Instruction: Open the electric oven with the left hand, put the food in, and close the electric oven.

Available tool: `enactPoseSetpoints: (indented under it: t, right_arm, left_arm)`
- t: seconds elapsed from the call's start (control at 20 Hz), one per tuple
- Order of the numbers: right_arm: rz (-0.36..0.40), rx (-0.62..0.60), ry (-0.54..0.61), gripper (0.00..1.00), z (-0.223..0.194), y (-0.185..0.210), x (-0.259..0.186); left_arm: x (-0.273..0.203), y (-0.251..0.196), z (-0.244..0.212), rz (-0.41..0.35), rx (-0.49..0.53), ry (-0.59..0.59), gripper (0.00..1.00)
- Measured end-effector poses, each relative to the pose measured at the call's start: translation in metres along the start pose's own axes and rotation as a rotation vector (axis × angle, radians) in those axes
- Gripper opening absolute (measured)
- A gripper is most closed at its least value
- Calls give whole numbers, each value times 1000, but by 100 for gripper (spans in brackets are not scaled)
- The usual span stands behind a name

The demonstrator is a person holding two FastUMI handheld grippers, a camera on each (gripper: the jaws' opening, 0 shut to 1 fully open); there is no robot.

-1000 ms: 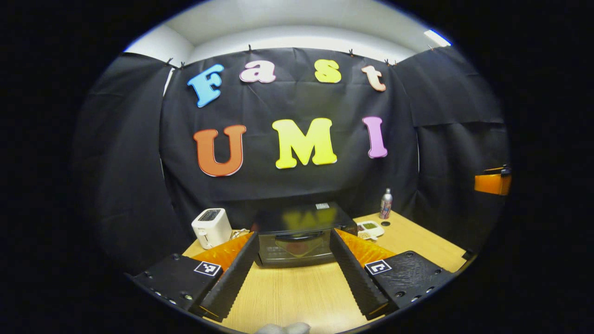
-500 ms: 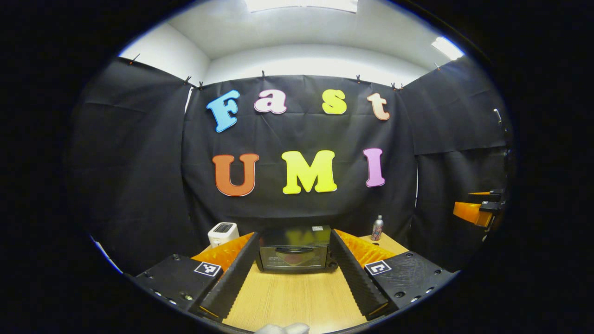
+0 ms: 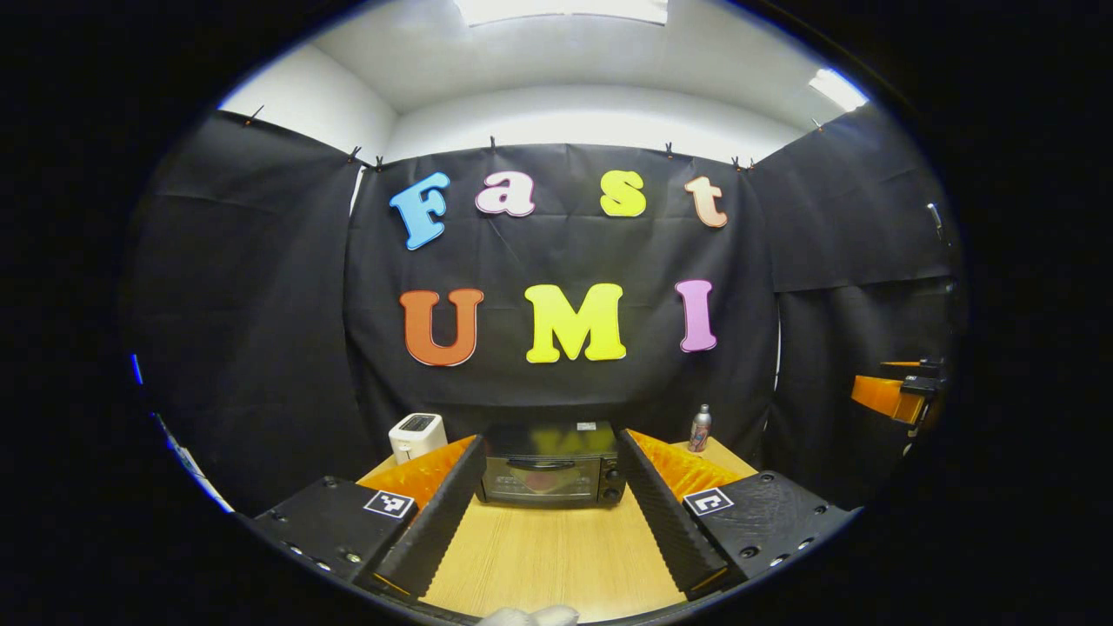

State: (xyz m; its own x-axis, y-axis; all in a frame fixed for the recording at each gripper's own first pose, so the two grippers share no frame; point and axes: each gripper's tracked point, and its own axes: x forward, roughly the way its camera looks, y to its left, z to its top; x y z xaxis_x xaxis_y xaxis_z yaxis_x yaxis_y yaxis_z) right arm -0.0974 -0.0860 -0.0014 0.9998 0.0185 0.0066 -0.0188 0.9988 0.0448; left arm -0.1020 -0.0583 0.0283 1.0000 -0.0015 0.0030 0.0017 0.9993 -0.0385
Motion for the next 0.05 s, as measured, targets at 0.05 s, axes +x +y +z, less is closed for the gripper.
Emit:
enactPoseSetpoints:
  t: [0.05]
  right_arm:
    - [0,3,-3,96,2,0,0]
  left_arm:
    - [0,0,1,-1,-2,1,100]
